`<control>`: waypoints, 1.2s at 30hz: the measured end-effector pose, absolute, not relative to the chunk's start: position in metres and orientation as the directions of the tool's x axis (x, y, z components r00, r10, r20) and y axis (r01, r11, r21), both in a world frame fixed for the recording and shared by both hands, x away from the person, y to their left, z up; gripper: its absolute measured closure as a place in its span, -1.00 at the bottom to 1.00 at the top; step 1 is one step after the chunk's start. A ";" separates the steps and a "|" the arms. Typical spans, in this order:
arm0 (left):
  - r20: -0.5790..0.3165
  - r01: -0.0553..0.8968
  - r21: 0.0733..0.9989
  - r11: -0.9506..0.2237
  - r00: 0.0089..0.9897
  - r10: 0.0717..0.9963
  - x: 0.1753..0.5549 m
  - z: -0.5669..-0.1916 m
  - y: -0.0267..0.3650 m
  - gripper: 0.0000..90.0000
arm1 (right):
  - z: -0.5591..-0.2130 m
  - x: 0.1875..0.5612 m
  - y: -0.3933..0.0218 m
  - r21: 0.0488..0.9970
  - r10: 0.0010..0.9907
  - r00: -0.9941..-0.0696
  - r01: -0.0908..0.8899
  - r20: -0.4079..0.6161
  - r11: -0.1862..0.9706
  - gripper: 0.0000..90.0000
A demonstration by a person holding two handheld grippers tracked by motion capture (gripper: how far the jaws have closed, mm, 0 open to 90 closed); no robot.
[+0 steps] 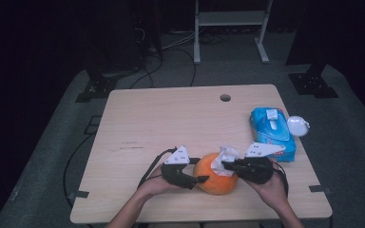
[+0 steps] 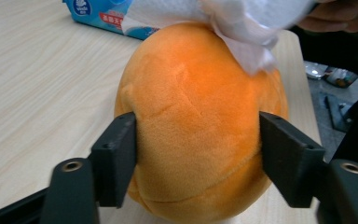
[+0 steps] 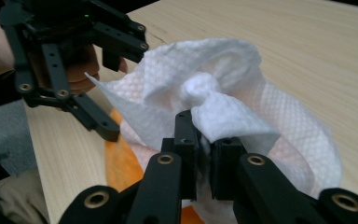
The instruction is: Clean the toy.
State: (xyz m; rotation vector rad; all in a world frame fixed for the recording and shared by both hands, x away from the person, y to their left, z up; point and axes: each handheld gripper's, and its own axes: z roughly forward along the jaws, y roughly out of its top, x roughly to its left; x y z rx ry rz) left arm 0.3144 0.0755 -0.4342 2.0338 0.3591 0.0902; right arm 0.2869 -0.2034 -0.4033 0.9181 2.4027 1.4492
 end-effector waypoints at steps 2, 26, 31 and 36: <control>-0.115 0.237 0.872 -0.428 0.949 0.292 0.317 -0.435 0.076 -0.54 | -0.406 0.288 -0.205 0.847 0.596 -0.789 0.413 0.149 0.336 0.84; -0.107 0.237 0.863 -0.447 0.949 0.296 0.310 -0.440 0.062 -0.59 | -0.399 0.281 -0.197 0.850 0.615 -0.779 0.401 0.122 0.341 0.85; -0.080 0.214 0.871 -0.443 0.950 0.302 0.306 -0.436 0.062 -0.30 | -0.395 0.278 -0.193 0.855 0.617 -0.781 0.383 0.097 0.350 0.84; -0.035 0.173 0.864 -0.473 0.957 0.287 0.301 -0.435 0.056 -0.30 | -0.396 0.268 -0.170 0.853 0.532 -0.839 0.358 0.116 0.380 0.84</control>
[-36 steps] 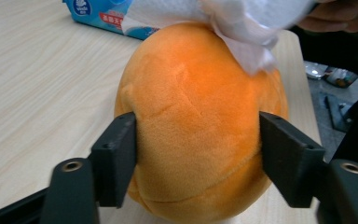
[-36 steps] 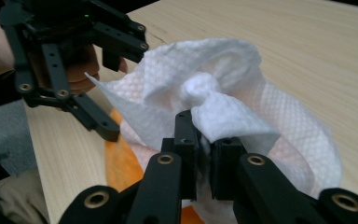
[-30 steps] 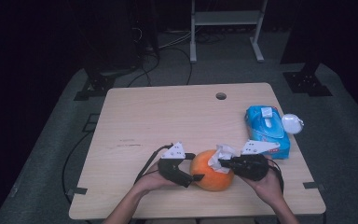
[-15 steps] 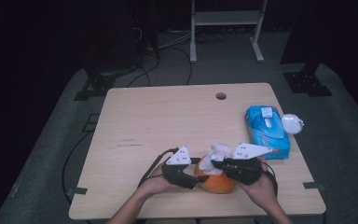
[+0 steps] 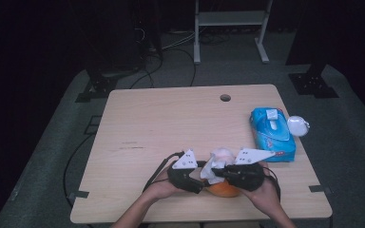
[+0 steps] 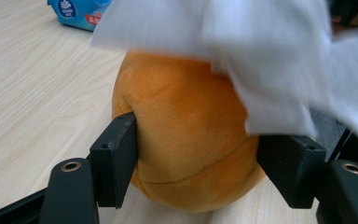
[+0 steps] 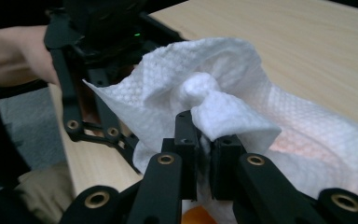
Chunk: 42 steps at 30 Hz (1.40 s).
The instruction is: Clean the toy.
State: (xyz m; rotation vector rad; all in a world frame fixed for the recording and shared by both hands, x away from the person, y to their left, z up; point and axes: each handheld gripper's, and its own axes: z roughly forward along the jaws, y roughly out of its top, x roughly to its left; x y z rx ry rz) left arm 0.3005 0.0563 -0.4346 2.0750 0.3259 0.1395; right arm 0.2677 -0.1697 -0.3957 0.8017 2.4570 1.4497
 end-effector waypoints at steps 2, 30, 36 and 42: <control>-0.052 0.187 0.868 -0.460 0.956 0.289 0.302 -0.436 0.059 -0.28 | -0.397 0.270 -0.171 0.852 0.542 -0.834 0.356 0.106 0.383 0.85; -0.086 0.217 0.874 -0.435 0.950 0.301 0.307 -0.445 0.060 -0.42 | -0.394 0.277 -0.200 0.838 0.600 -0.796 0.377 0.076 0.393 0.84; -0.064 0.199 0.874 -0.444 0.951 0.302 0.302 -0.440 0.054 -0.42 | -0.395 0.276 -0.208 0.839 0.618 -0.780 0.399 0.098 0.371 0.84; -0.055 0.185 0.877 -0.444 0.956 0.288 0.302 -0.438 0.055 -0.48 | -0.393 0.276 -0.202 0.837 0.596 -0.798 0.380 0.082 0.394 0.84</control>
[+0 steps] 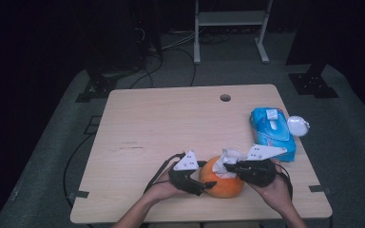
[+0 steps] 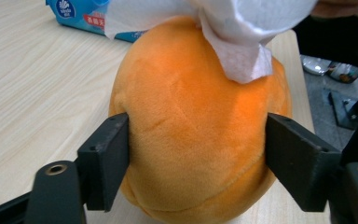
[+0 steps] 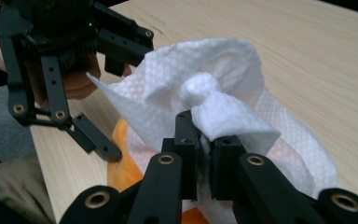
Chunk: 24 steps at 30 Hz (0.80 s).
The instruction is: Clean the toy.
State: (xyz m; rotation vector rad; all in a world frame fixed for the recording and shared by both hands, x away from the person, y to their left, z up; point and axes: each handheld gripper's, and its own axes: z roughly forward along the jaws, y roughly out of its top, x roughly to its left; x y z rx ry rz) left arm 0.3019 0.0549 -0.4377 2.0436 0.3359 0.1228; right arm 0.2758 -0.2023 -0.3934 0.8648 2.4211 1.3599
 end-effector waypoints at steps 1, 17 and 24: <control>-0.055 0.185 0.877 -0.444 0.956 0.288 0.302 -0.438 0.055 -0.54 | -0.393 0.276 -0.202 0.837 0.596 -0.798 0.380 0.082 0.394 0.84; -0.010 0.123 0.875 -0.469 0.972 0.235 0.290 -0.438 0.042 -0.45 | -0.387 0.268 -0.170 0.835 0.527 -0.847 0.339 0.069 0.434 0.85; -0.035 0.140 0.879 -0.455 0.972 0.232 0.294 -0.440 0.047 -0.45 | -0.387 0.279 -0.201 0.828 0.601 -0.793 0.404 0.105 0.389 0.85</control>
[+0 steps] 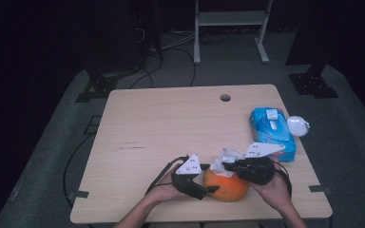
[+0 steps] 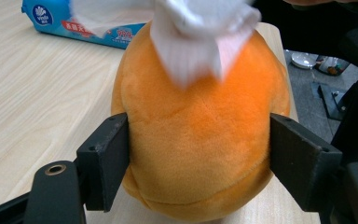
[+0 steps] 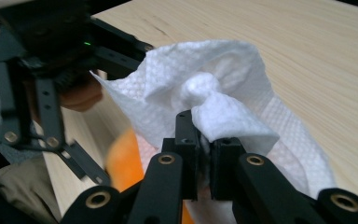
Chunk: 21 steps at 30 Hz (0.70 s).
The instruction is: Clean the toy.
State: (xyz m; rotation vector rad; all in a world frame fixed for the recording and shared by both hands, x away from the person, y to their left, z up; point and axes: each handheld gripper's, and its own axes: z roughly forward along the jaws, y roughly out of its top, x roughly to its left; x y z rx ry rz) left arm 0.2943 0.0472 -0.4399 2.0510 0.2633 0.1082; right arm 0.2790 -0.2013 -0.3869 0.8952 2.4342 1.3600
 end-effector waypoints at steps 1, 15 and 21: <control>-0.035 0.140 0.879 -0.455 0.972 0.232 0.294 -0.440 0.047 -0.48 | -0.387 0.279 -0.201 0.828 0.601 -0.793 0.404 0.105 0.389 0.85; -0.146 0.224 0.890 -0.398 0.965 0.217 0.298 -0.441 0.046 -0.27 | -0.387 0.268 -0.186 0.817 0.542 -0.837 0.365 0.079 0.446 0.84; -0.045 0.131 0.902 -0.411 0.976 0.212 0.292 -0.432 0.042 -0.16 | -0.377 0.260 -0.177 0.847 0.546 -0.837 0.309 0.027 0.432 0.84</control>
